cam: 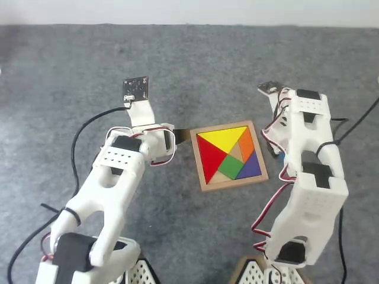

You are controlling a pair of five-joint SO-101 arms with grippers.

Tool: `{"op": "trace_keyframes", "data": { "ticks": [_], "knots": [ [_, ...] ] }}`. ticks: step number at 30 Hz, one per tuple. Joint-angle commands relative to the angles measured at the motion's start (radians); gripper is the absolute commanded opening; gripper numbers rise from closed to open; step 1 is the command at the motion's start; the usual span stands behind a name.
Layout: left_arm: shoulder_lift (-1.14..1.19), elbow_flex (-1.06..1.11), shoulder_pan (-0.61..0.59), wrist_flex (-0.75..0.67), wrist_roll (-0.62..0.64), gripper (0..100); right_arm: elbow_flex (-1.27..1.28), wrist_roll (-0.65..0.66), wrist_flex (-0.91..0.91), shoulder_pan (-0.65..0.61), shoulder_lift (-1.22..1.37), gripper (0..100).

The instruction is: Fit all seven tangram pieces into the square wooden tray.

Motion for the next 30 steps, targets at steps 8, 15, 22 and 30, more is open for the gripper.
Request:
{"op": "trace_keyframes", "data": {
  "ticks": [8,15,22,30],
  "knots": [
    [-0.037,-0.018,0.002,-0.015,-0.008,32,0.075,-0.043,-0.001,0.076,-0.061,26.6],
    [-0.037,-0.018,0.002,-0.015,-0.009,32,0.147,-0.144,-0.064,0.09,-0.062,26.6],
    [-0.04,-0.024,0.002,0.005,-0.009,32,0.192,-0.164,-0.09,0.113,-0.062,26.6],
    [-0.038,-0.024,0.002,0.002,-0.009,32,0.193,-0.164,-0.042,0.17,-0.102,26.6]
  ]
}}
